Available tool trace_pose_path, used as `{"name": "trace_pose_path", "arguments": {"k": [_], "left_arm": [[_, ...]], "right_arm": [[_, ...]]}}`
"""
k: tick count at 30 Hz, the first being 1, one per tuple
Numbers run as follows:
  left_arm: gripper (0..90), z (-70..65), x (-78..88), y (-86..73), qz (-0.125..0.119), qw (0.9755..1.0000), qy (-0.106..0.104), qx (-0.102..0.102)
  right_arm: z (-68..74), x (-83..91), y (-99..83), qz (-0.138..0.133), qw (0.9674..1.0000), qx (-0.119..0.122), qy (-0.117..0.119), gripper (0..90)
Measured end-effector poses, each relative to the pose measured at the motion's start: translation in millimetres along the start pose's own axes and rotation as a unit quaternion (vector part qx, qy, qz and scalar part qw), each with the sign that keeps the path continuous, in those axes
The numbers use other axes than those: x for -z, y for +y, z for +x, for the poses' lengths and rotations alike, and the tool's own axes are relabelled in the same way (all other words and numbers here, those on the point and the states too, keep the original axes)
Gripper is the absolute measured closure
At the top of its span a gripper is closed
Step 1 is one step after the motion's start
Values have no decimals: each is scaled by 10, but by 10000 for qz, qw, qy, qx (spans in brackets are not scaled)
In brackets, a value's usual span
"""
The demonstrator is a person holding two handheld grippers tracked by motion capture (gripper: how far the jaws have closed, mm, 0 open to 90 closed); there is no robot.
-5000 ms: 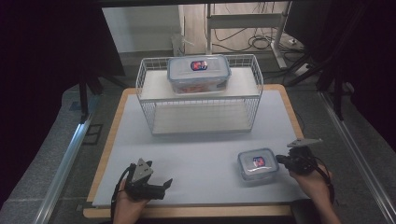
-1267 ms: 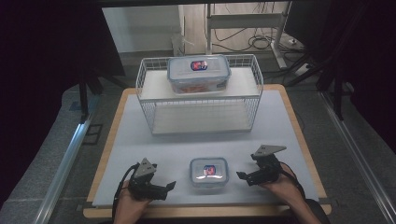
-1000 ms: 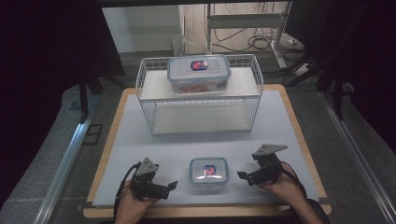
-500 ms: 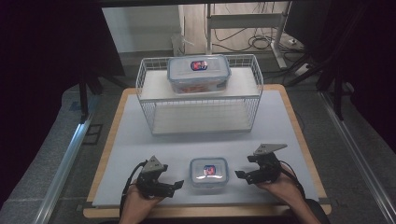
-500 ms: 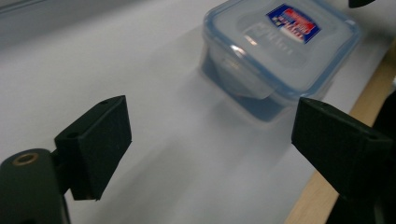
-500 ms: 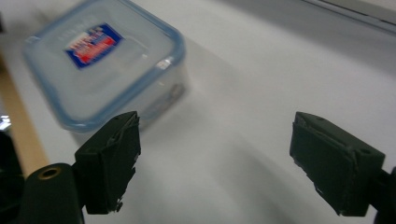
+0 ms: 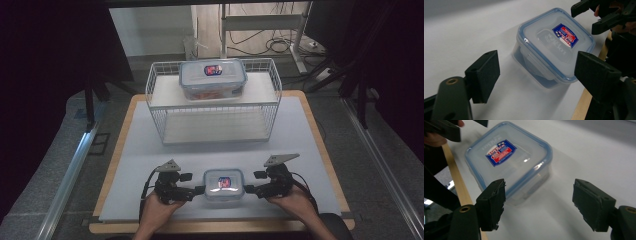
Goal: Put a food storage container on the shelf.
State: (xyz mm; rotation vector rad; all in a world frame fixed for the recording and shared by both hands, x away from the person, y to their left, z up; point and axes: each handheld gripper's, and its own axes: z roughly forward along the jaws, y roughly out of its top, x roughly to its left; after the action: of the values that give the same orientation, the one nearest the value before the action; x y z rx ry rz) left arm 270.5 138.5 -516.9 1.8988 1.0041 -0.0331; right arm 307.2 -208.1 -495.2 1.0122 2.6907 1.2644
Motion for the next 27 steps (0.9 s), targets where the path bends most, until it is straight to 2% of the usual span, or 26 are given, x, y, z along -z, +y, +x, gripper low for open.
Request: {"name": "trace_pose_path", "arguments": {"k": [5,6,8,9,10,15,16,18,20,27], "left_arm": [[232,47,-99,14,239,9993,-241,148],[232,58,-118,18,302,9990,-282,169],[232,64,-163,26,386,9985,-341,208],[233,67,-186,31,441,9981,-377,227],[233,72,-211,37,469,9976,-442,248],[251,75,-309,65,551,9947,-766,411],[248,69,-317,66,563,9946,-759,434],[258,64,-307,65,566,9944,-757,482],[294,56,-284,68,534,9951,-713,431],[386,14,-220,60,451,9959,-641,455]], "right_arm": [[-3,-67,20,34,9995,-211,248,280],[-7,-100,22,76,9989,-303,356,280],[-10,-119,22,105,9985,-348,404,280],[-13,-142,22,129,9981,-391,468,277],[-20,-186,25,175,9964,-526,636,277],[-36,-247,36,220,9936,-737,825,279],[-47,-268,36,253,9912,-882,958,305],[-53,-277,36,268,9900,-941,1021,307],[-64,-286,33,311,9881,-1036,1090,312],[-77,-230,20,300,9860,-1199,1119,412]]}}
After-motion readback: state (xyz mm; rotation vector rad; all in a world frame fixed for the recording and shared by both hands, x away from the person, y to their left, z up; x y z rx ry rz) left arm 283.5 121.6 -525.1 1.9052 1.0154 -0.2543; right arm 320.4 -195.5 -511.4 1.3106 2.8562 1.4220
